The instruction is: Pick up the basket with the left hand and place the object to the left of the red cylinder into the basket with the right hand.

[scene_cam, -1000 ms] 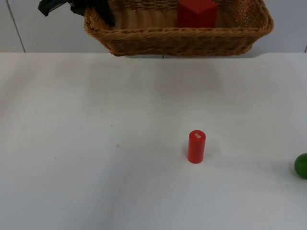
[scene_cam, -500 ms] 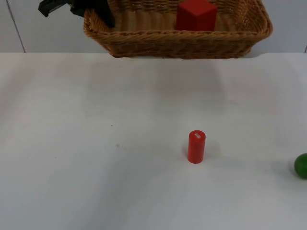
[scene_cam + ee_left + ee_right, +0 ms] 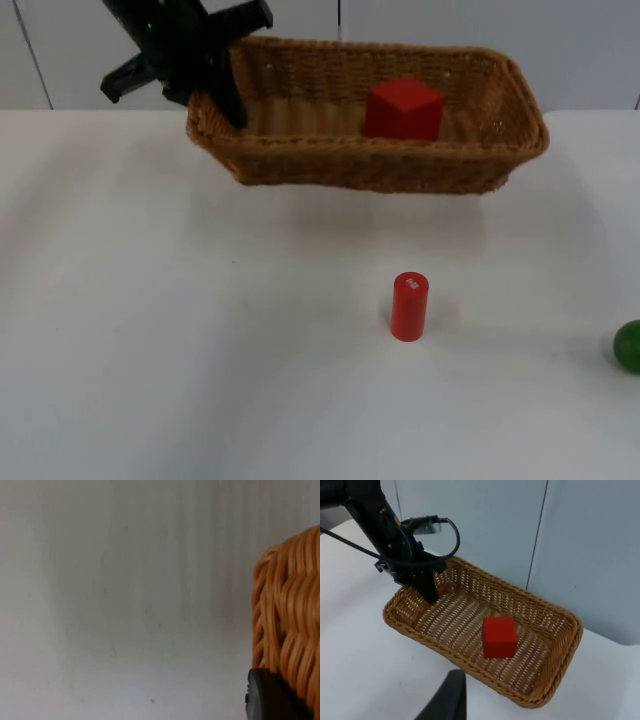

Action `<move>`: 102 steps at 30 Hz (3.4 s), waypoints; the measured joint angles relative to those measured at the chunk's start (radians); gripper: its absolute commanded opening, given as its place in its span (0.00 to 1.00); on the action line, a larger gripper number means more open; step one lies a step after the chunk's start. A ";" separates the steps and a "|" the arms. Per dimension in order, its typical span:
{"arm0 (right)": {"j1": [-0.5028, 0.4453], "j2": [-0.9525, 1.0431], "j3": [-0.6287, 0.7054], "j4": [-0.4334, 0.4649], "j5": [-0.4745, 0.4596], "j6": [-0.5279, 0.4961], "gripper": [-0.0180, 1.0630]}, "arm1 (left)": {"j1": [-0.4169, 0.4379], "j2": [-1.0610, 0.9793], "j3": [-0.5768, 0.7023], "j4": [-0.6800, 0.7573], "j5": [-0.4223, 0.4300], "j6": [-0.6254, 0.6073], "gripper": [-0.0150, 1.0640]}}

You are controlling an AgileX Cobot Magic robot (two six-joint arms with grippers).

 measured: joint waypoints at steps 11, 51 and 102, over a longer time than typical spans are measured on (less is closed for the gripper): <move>0.000 0.015 0.005 0.000 -0.007 0.000 0.99 | 0.016 0.147 0.002 0.018 -0.098 0.057 0.02; 0.000 0.015 0.005 -0.018 -0.015 0.003 0.99 | -0.052 -0.163 0.212 0.266 -0.101 0.000 0.89; 0.000 -0.710 0.508 -0.017 0.085 0.060 0.99 | -0.090 -2.285 1.627 0.435 -0.324 0.051 0.89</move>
